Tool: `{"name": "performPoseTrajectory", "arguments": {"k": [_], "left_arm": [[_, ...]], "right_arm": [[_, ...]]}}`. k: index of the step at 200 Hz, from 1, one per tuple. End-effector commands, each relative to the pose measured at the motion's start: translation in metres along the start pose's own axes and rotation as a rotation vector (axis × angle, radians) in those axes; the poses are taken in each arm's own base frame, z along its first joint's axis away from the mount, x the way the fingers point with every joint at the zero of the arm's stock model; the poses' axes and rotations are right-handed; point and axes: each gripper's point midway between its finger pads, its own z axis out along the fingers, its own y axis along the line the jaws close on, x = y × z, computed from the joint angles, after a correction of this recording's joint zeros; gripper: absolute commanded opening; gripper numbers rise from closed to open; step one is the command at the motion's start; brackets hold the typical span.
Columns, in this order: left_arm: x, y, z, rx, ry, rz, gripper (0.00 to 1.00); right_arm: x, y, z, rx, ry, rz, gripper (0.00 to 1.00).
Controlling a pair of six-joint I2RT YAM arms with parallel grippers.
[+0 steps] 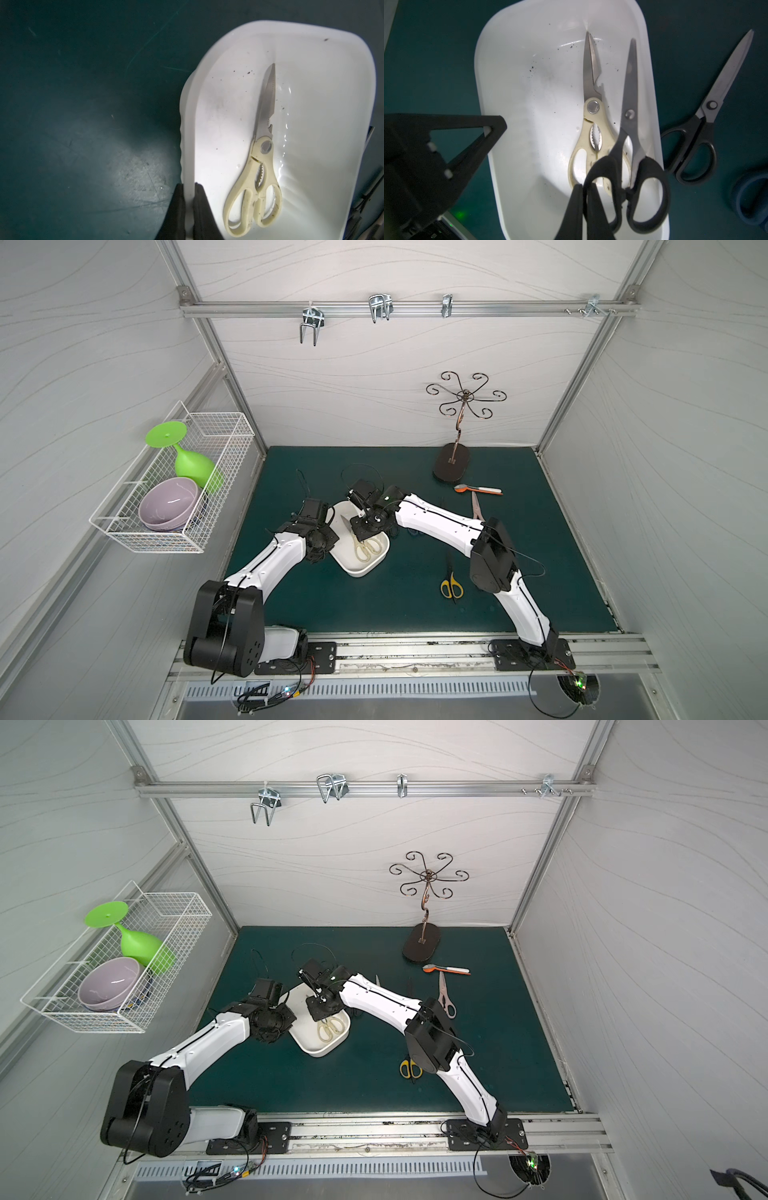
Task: Take the scissors out of the storage box
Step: Pick up the scissors from the storage box, then place the scissors at the center of the board.
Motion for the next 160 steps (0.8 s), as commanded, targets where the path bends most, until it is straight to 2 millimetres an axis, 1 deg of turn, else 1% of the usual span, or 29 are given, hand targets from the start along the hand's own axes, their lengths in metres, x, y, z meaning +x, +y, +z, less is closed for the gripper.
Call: {"name": "performPoseTrajectory", "arguments": {"k": [1,26,52,75,96,110,130,160], "left_arm": [[-0.005,-0.001,-0.005,-0.018,0.001,0.039,0.00],[-0.009,0.005,-0.006,-0.018,0.007,0.030,0.00],[-0.013,0.007,-0.008,-0.008,0.014,0.023,0.00],[-0.015,0.004,-0.009,0.001,0.016,0.035,0.00],[-0.017,0.000,-0.011,0.012,0.017,0.044,0.00],[-0.019,-0.002,-0.014,0.015,0.016,0.057,0.00],[-0.022,-0.003,-0.017,0.014,0.010,0.079,0.00],[-0.025,-0.001,-0.017,0.010,0.002,0.082,0.00]], "right_arm": [[-0.013,0.005,-0.029,-0.037,-0.061,0.019,0.00],[-0.013,-0.003,-0.040,-0.025,-0.075,0.027,0.00],[-0.003,-0.014,-0.053,0.006,-0.077,0.018,0.00],[0.019,-0.027,-0.061,0.046,-0.046,0.034,0.00],[0.041,-0.040,-0.067,0.080,-0.025,0.108,0.00],[0.053,-0.044,-0.070,0.095,-0.022,0.150,0.00],[0.072,-0.050,-0.071,0.148,0.000,0.178,0.00],[0.105,-0.058,-0.067,0.230,0.052,0.228,0.00]]}}
